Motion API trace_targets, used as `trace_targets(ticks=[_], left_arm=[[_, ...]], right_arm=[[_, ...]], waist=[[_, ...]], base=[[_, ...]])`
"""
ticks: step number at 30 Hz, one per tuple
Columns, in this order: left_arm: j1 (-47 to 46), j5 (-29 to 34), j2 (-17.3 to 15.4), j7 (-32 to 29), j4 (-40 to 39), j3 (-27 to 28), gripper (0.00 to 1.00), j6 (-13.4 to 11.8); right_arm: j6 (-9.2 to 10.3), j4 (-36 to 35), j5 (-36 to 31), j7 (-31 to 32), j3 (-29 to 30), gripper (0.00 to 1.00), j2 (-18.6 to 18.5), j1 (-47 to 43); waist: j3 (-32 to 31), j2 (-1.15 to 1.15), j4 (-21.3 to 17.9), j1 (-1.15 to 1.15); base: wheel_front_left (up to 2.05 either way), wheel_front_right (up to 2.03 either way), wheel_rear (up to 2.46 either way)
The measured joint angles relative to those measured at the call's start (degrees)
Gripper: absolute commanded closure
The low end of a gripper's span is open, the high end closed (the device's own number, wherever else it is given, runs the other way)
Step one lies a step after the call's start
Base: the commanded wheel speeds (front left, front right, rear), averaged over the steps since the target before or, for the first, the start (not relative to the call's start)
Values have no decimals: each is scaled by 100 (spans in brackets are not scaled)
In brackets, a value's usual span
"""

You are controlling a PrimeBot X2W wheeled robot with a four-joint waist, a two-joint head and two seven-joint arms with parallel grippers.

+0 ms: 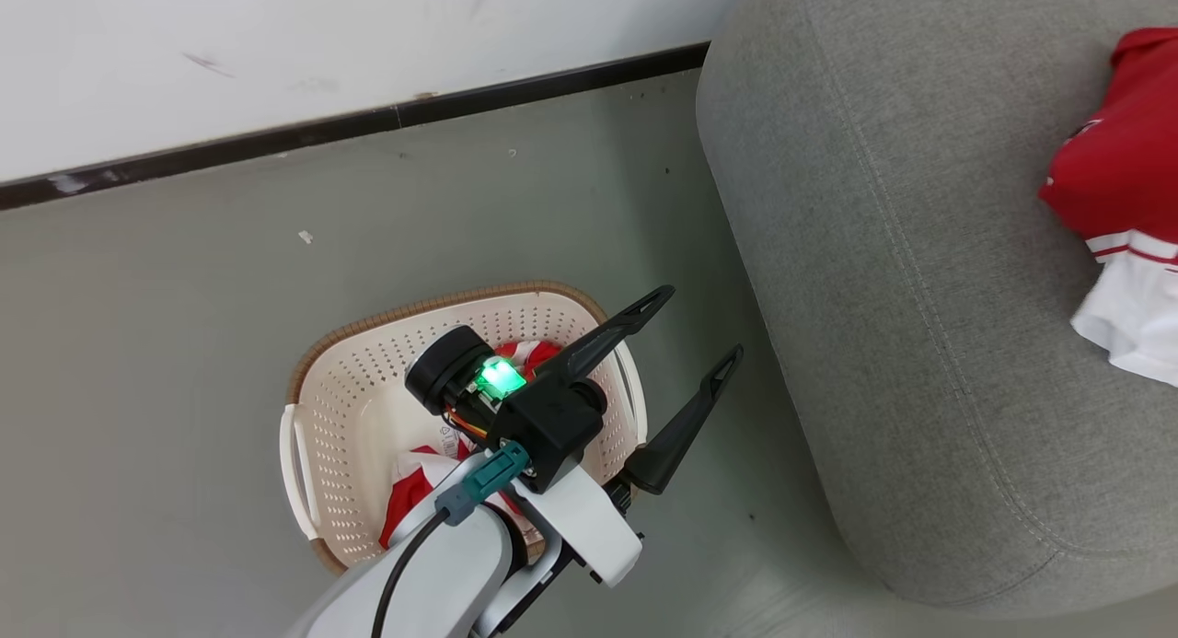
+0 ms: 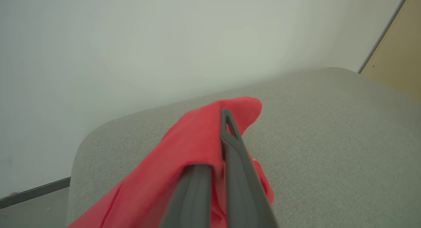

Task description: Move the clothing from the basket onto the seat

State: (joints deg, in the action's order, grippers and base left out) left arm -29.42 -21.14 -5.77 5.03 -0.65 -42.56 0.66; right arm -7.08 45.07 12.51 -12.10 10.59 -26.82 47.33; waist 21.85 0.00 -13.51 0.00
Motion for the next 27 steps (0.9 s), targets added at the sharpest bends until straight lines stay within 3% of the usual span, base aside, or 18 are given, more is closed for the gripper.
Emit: trace_targets(ticks=[4,9,15,18,19,21,27], left_arm=[[-74,9,-12,0,2,9,0,8],[-75,7,-115,51,179,78,0,57],[-75,-22,-87,119,304,87,0,104],[-74,-53,-87,164,372,102,0,105],[-73,-53,-86,165,392,103,0,108],[-70,-57,-86,191,439,105,0,109],[-48,-122,-96,271,582,143,0,109]], right_arm=[[0,192,10,-21,-52,100,56,-154],[0,413,10,-112,-286,100,442,-343],[0,552,53,-178,-442,97,513,-545],[0,554,69,-203,-502,77,588,-636],[0,552,89,-203,-517,61,599,-661],[0,544,108,-204,-559,3,601,-732],[0,382,111,-209,-664,0,654,-1012]], waist=[[127,0,18,0],[153,0,-39,0],[78,0,-91,0],[27,0,-116,0],[8,0,-124,0],[-32,0,-140,0],[-182,0,-190,0]], base=[[0,0,0],[0,0,0],[0,0,0],[0,0,0],[0,0,0],[0,0,0],[0,0,0]])
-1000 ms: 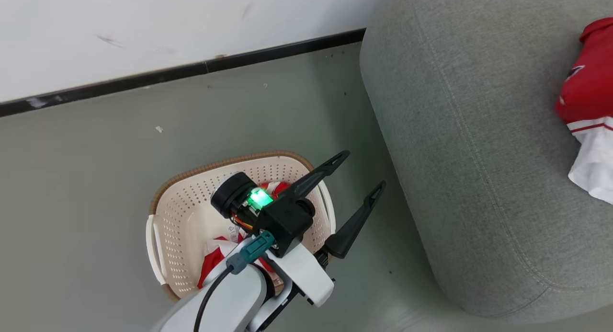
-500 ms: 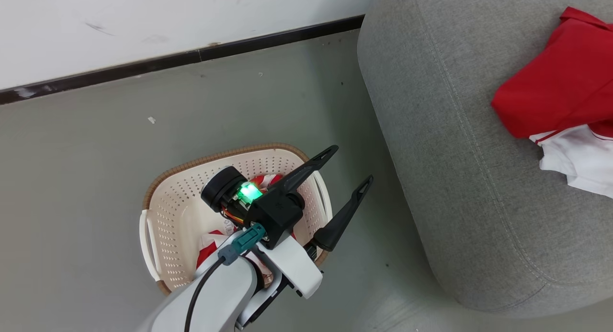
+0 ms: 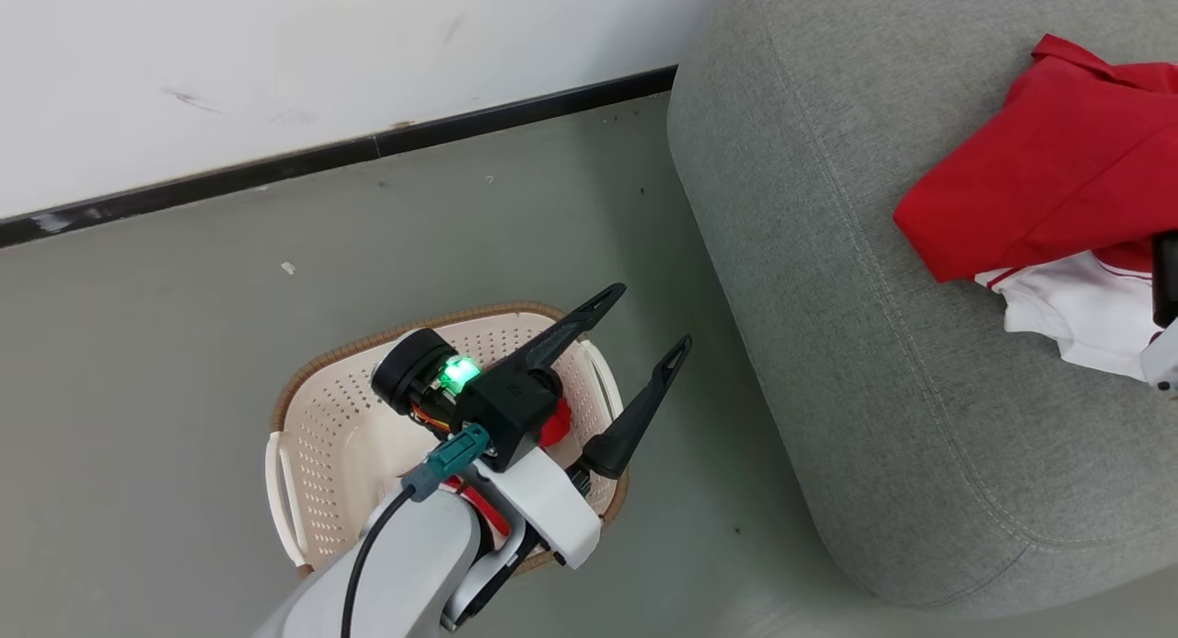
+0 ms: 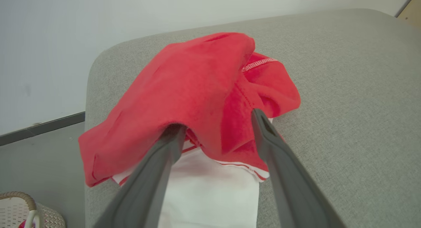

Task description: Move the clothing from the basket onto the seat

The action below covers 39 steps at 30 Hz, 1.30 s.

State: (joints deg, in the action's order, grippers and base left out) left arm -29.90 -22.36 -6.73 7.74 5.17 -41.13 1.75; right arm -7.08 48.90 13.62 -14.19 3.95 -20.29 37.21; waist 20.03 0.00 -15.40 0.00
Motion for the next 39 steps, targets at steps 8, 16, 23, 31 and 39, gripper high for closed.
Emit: trace_targets(ticks=[8,16,23,31,39], left_arm=[[155,-109,-25,236,183,227,0,-9],[452,-278,-144,409,404,616,0,-208],[779,-327,-325,550,580,1045,0,-477],[1201,-436,-466,611,705,1548,0,-805],[1696,-573,-541,648,716,2107,0,-1177]], right_arm=[[0,-821,92,-1,-76,0,22,-510],[0,-1707,98,-2,-87,0,132,-1042],[0,-2486,-56,-2,-423,0,335,-1366],[0,-3239,-391,-13,-655,0,632,-1586],[0,-3713,-777,-26,-700,0,905,-2009]], waist=[[-253,0,-72,0],[-558,0,-84,0],[-831,0,-16,0],[-1089,0,132,0],[-1354,0,362,0]], base=[[0,0,0],[0,0,0],[0,0,0],[0,0,0],[0,0,0]])
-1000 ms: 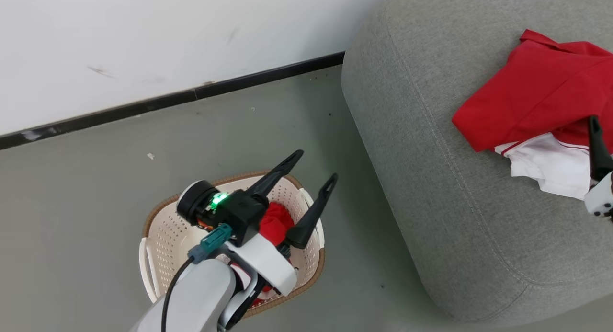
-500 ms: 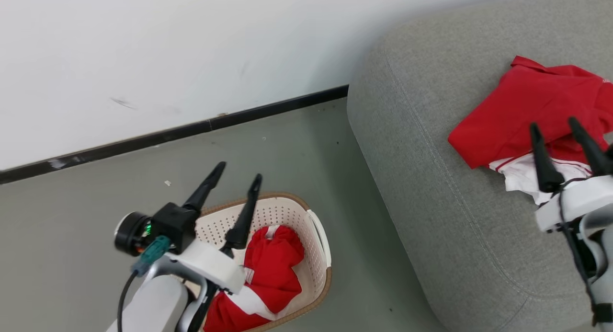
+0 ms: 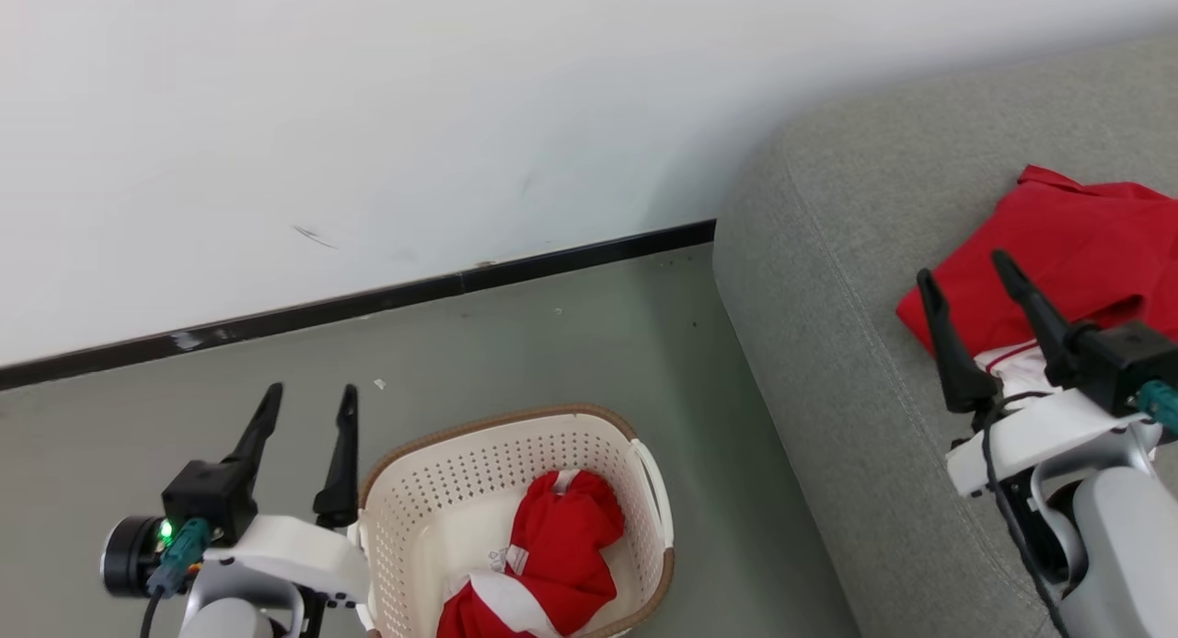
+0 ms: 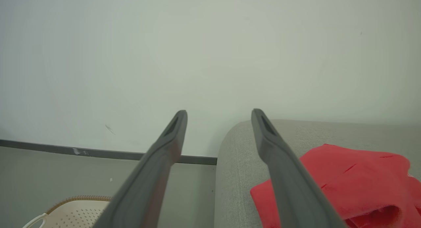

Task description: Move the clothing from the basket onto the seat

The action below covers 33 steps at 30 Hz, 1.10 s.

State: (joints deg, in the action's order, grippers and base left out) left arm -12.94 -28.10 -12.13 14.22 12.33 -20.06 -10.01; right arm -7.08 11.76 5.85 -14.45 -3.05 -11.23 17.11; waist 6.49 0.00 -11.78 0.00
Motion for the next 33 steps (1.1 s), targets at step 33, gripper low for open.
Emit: trace_targets(ticks=[33], left_arm=[[1177,229,138,0,-466,840,0,-203]], right_arm=[[0,-940,-705,-1,619,0,847,-1850]], waist=[[-679,0,856,0]], base=[[0,0,0]])
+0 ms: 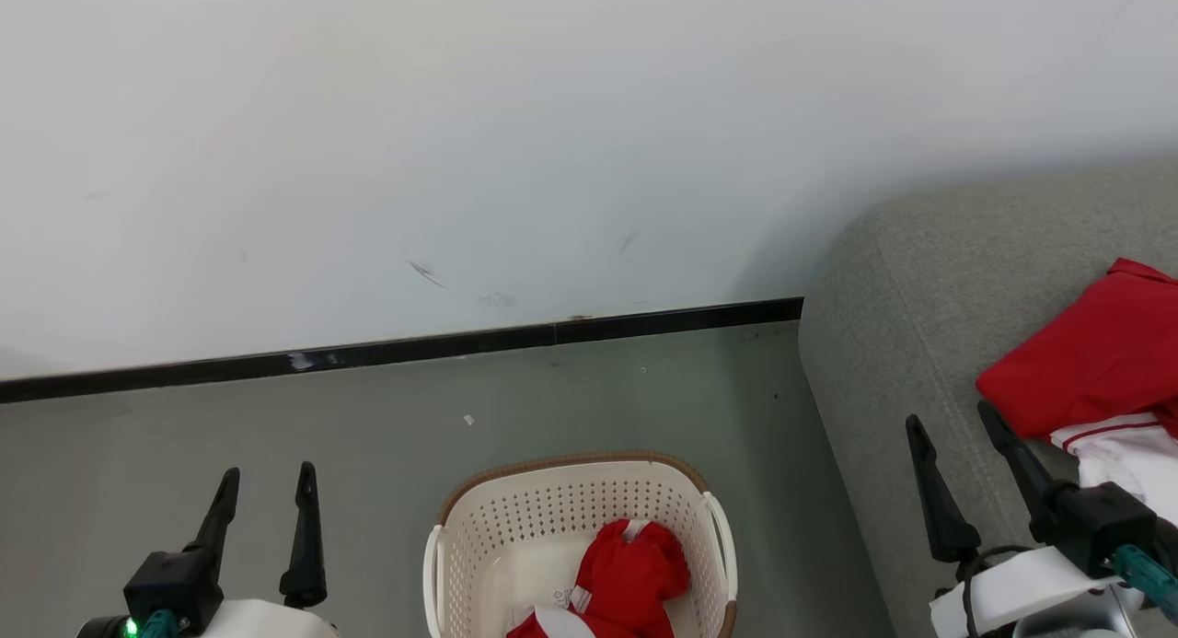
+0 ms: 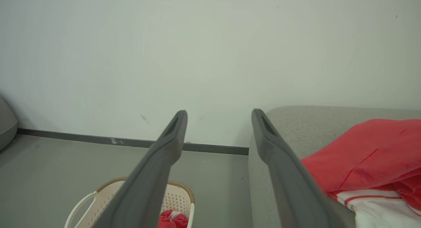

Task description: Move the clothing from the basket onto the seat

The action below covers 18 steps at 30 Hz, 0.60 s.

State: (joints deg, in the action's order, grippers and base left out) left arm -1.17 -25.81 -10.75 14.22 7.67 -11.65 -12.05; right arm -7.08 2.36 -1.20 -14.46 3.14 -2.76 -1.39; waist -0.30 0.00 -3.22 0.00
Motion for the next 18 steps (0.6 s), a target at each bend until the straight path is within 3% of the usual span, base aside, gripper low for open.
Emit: trace_targets(ticks=[18], left_arm=[[140,85,22,0,-30,129,0,112]], right_arm=[[0,-188,-51,0,-75,0,46,-348]], waist=[[-26,0,-47,0]], base=[[0,0,0]])
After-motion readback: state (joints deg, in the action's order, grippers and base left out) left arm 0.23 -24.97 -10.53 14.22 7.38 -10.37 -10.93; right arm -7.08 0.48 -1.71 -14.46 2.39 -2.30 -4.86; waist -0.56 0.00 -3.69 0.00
